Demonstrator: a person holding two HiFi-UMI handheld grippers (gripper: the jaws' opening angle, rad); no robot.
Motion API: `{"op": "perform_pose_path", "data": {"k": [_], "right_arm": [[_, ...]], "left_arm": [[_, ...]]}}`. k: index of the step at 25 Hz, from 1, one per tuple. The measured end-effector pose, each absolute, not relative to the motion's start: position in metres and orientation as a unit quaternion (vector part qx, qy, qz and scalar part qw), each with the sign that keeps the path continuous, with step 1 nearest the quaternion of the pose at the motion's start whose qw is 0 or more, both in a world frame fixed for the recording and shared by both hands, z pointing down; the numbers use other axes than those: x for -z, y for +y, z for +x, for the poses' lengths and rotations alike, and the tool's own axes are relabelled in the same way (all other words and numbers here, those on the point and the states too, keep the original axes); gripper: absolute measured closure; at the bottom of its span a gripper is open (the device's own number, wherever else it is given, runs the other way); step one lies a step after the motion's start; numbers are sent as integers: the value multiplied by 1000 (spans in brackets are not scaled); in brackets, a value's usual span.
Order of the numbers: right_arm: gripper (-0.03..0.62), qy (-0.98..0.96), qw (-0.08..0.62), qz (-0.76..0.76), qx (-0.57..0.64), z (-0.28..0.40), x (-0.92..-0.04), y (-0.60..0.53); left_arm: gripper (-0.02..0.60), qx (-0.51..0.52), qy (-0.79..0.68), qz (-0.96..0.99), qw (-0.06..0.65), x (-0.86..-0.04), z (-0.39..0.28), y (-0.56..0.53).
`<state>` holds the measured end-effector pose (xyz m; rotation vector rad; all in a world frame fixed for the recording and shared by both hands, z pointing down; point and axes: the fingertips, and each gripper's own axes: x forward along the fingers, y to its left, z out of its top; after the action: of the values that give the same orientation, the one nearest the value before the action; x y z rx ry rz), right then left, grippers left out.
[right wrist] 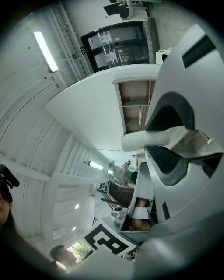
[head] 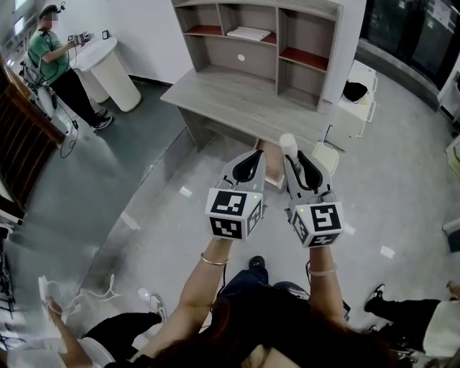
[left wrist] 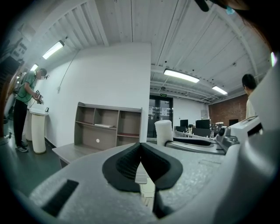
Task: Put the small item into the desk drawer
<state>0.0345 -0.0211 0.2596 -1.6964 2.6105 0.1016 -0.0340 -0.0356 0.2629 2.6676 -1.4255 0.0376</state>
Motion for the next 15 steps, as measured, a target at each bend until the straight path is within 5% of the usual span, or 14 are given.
{"op": "perform_pose_path", "data": {"k": [15], "right_arm": [[493, 831, -17, -555, -22, 21, -283, -84]], "left_arm": [[566, -16, -454, 887, 80, -286, -42, -100]]}}
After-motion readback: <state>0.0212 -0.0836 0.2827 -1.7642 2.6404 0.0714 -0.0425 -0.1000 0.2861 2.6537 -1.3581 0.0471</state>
